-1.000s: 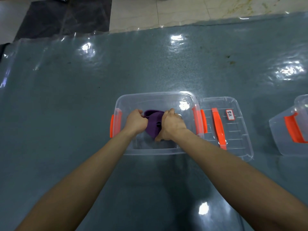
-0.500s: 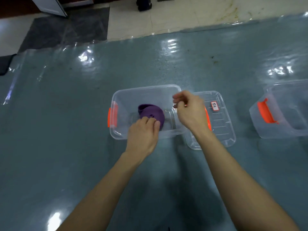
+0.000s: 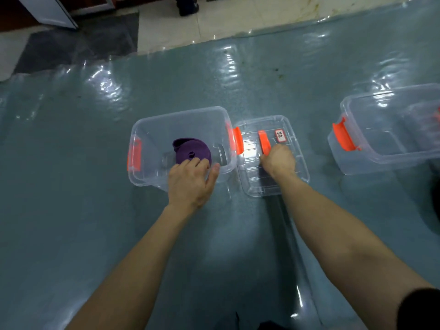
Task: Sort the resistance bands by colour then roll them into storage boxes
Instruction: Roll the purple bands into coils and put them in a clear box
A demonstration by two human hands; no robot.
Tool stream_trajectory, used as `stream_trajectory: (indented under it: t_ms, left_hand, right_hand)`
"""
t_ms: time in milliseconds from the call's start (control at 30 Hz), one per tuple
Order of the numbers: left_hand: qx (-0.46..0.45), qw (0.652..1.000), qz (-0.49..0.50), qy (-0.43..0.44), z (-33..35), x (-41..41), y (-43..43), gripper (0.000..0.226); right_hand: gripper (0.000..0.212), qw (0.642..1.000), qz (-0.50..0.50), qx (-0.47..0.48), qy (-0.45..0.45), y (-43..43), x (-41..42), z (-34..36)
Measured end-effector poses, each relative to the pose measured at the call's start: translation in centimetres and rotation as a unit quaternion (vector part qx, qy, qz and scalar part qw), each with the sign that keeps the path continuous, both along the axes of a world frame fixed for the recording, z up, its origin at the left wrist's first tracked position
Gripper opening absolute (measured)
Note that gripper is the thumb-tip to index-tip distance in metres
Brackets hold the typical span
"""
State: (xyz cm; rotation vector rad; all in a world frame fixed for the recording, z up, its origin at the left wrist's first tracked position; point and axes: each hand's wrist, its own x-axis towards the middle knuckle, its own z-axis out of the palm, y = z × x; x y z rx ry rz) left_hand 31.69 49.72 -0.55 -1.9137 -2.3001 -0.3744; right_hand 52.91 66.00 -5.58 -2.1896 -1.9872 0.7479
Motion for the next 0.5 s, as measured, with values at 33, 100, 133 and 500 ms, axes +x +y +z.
stream_trajectory:
  t_ms: [33, 100, 133, 500]
  left_hand:
    - [0.002, 1.000, 0.000, -0.001, 0.1, 0.0, 0.1, 0.050]
    - [0.001, 1.000, -0.003, -0.004, 0.1, 0.0, 0.0, 0.050]
    - [0.002, 1.000, -0.006, -0.006, 0.1, 0.0, 0.1, 0.050]
    - [0.000, 0.916, 0.059, -0.398, 2.7, -1.5, 0.7, 0.044]
  right_hand:
    - [0.044, 1.000, 0.005, -0.006, -0.001, 0.1, 0.3, 0.1]
    - [0.045, 1.000, -0.011, -0.009, 0.016, -0.2, 1.4, 0.5]
    - [0.043, 0.999, -0.026, -0.004, 0.028, -0.4, 2.0, 0.7]
    - [0.034, 0.972, 0.052, 0.227, 0.022, 0.8, 3.1, 14.8]
